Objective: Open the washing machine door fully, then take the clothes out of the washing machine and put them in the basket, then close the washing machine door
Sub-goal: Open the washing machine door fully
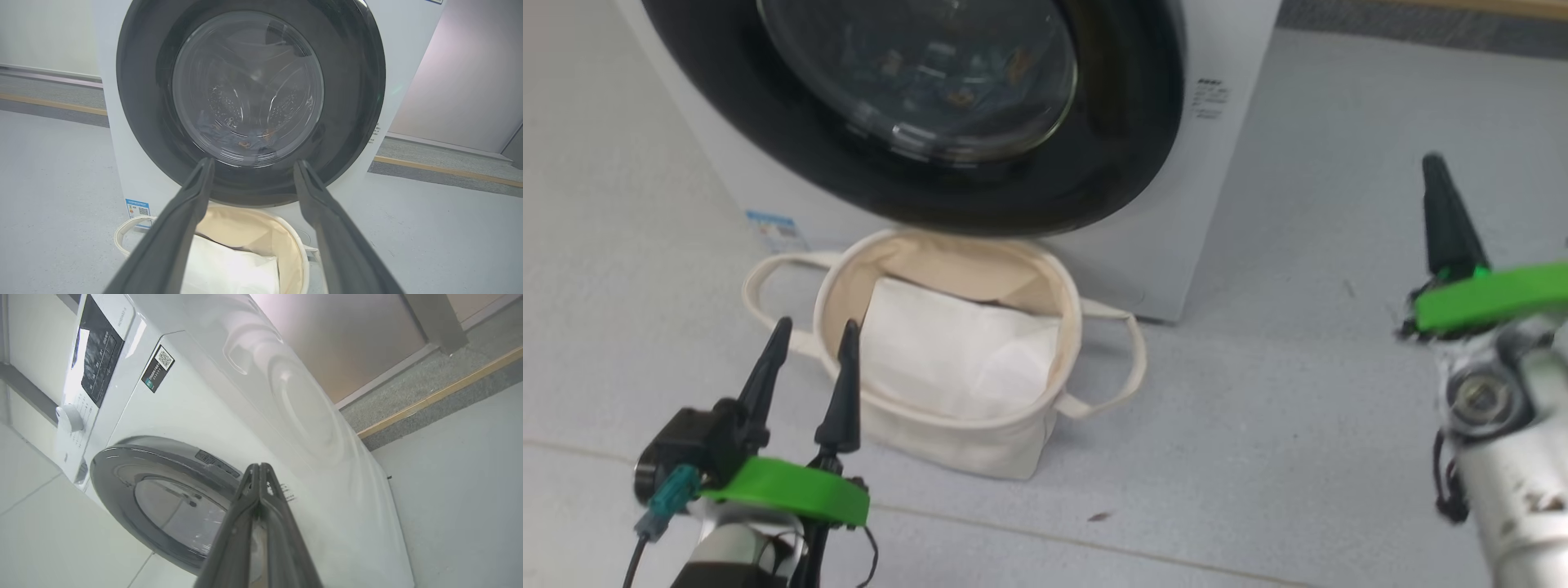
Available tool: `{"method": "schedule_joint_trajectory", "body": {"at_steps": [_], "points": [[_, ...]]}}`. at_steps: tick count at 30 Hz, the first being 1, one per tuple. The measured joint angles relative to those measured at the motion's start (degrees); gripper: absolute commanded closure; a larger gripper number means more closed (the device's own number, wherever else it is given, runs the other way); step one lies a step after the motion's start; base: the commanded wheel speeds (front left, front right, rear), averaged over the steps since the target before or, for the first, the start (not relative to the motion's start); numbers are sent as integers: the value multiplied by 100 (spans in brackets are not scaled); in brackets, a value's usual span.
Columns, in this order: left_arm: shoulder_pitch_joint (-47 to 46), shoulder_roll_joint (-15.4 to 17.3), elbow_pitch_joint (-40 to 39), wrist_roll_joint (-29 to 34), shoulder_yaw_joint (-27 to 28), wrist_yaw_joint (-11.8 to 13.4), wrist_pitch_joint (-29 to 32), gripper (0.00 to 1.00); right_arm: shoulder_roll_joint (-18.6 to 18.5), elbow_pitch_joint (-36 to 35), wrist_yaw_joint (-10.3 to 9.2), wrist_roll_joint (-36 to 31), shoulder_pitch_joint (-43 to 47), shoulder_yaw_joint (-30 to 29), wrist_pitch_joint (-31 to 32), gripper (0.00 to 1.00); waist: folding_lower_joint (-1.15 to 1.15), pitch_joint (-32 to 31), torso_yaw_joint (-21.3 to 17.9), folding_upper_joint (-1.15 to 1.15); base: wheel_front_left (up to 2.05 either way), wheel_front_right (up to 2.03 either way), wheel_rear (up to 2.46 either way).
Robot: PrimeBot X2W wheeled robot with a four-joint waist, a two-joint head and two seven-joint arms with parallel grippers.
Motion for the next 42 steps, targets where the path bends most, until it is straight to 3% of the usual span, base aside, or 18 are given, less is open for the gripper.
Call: {"method": "schedule_joint_trajectory", "body": {"at_steps": [8, 14, 21, 31, 42], "points": [[-216, -282, -18, 21, 0, -151, -5, 0, -667, 193, -1, 2071, -1082, 13, 1486, 100, 0, 484, 304, 0, 0, 0, 0], [-320, -558, -13, 200, 69, -312, -5, 0, -816, 936, -1, 2833, -2027, 8, 2408, 100, 0, 852, 552, 0, 0, 0, 0], [-527, -876, 146, 385, 180, -600, -5, 0, -788, 1975, -1, 2954, -3000, 350, 3087, 100, 0, 1209, 873, 0, 0, 0, 0], [-658, -1139, 308, 581, 358, -808, -5, 0, -680, 2614, -1, 2743, -3678, 647, 3064, 100, 0, 1431, 1312, 0, 0, 0, 0], [-675, -1257, 335, 672, 443, -934, -7, 0, -655, 2988, -1, 2662, -4135, 818, 2759, 100, 0, 1656, 1419, 0, 0, 0, 0]]}}
